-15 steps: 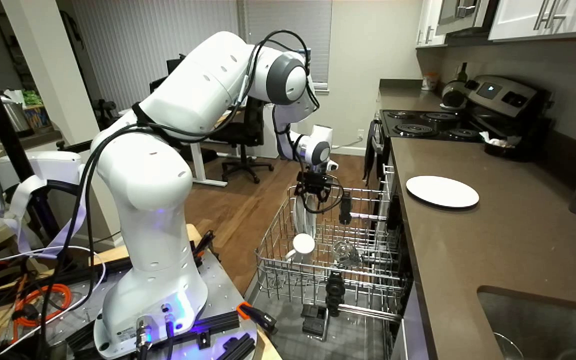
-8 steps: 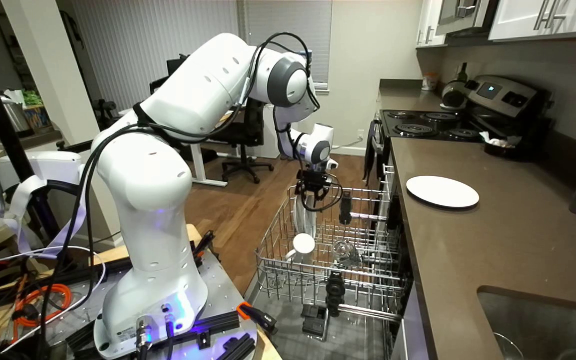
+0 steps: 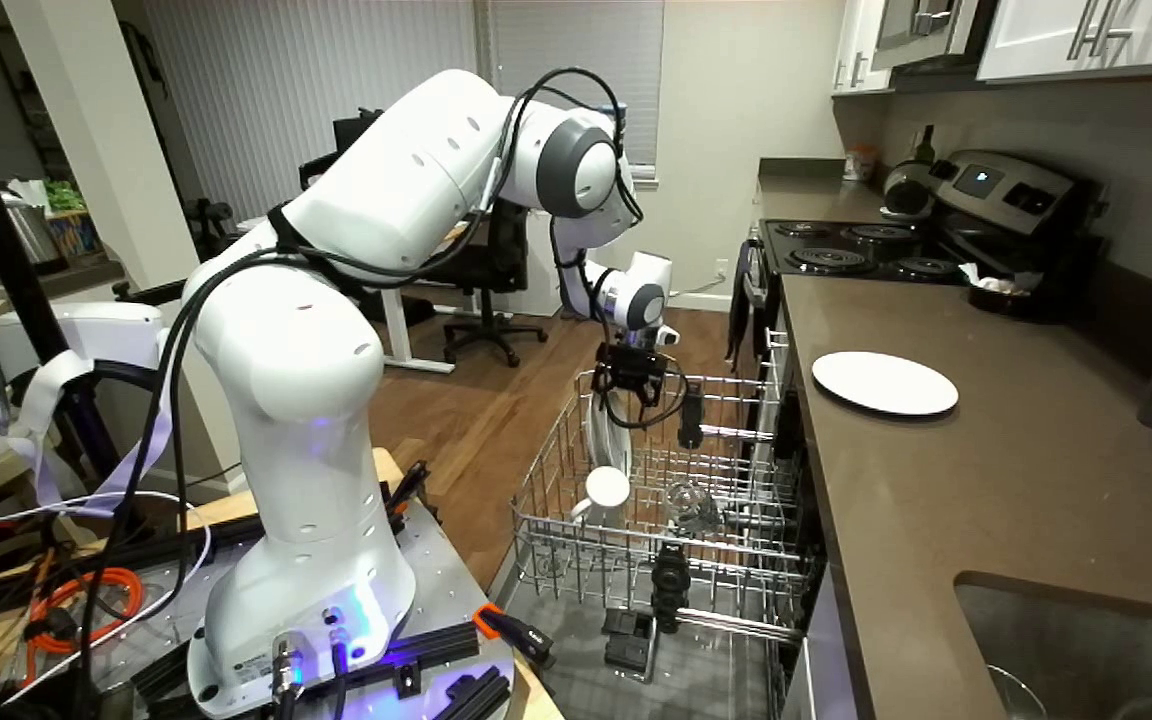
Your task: Remove one white plate from the dishwasher and place it on top of the white plate on the countertop
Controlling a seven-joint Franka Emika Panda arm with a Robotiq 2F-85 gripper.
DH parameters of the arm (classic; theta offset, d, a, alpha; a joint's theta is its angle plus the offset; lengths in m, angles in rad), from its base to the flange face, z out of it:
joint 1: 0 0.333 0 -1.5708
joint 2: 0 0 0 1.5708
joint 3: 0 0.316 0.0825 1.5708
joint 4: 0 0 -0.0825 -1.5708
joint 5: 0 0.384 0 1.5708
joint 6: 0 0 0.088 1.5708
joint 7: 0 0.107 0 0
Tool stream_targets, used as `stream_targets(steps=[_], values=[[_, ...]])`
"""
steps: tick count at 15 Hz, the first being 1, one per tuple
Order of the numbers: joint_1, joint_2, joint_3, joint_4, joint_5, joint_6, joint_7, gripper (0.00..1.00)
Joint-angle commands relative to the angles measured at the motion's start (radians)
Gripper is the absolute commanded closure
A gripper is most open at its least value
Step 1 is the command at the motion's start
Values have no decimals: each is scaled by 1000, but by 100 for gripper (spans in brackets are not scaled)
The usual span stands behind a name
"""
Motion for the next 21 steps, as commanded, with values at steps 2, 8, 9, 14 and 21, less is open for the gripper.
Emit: stream_targets(steps=[2,8,9,14,21], values=[[-6,41,-11,48,18,-73,-20,0],[-13,32,-4,56,28,-127,-25,53],[-16,28,0,58,32,-140,-29,59],[-29,-10,8,61,62,-221,-34,92],[-39,-93,1,25,67,-256,-23,93]])
